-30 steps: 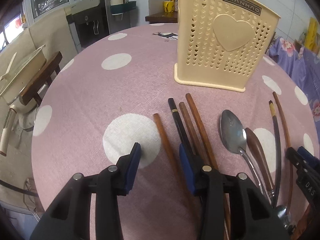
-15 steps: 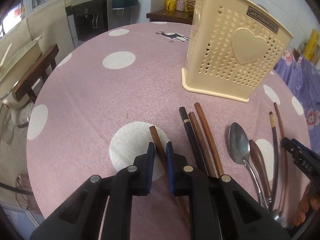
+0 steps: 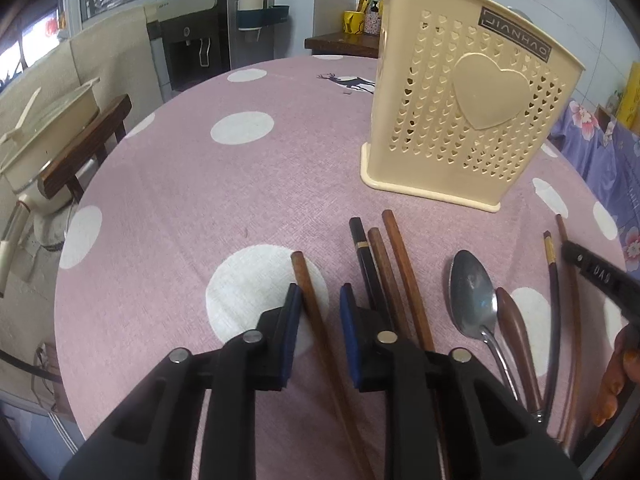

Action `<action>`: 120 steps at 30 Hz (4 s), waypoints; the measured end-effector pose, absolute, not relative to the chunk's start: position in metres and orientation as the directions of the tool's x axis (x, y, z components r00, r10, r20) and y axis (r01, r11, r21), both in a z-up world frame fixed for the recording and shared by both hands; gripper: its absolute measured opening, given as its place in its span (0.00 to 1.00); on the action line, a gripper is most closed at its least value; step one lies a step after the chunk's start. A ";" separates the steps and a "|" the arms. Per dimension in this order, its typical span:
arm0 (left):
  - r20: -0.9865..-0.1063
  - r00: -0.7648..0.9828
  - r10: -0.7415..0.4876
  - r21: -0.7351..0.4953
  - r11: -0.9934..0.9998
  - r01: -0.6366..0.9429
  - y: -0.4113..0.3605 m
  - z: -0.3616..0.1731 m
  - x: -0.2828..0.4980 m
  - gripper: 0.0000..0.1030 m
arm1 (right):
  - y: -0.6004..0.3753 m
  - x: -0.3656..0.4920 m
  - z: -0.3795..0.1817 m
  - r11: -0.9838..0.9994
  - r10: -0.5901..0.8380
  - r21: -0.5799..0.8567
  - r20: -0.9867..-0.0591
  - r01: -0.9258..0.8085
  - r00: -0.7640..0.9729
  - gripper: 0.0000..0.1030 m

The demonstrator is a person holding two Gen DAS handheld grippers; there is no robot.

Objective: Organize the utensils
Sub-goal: 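Grasp a wooden chopstick with each tool and lift them, then lower both held chopsticks into the cream holder, then open both tools and withdraw them from the holder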

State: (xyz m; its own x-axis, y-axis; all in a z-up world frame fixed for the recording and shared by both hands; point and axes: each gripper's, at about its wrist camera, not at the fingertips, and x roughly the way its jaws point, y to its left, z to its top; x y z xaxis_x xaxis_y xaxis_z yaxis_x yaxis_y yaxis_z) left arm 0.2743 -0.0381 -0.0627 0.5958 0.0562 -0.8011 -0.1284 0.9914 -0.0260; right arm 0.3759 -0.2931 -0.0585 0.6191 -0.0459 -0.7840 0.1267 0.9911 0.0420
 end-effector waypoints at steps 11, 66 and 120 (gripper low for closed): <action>-0.812 0.583 0.019 -0.050 0.994 -0.102 -0.025 -0.062 0.291 0.10 | -0.299 0.383 -0.058 0.993 0.014 0.086 -0.783 0.086 0.622 0.07; -0.434 0.899 -0.064 -0.158 0.987 -0.006 0.014 0.119 0.261 0.08 | -0.310 0.316 0.107 0.979 0.180 0.174 -0.470 -0.110 0.864 0.07; -0.519 0.827 -0.217 -0.236 0.966 0.106 -0.031 0.112 0.369 0.08 | -0.227 0.406 0.124 0.965 0.225 0.214 -0.391 -0.149 0.893 0.07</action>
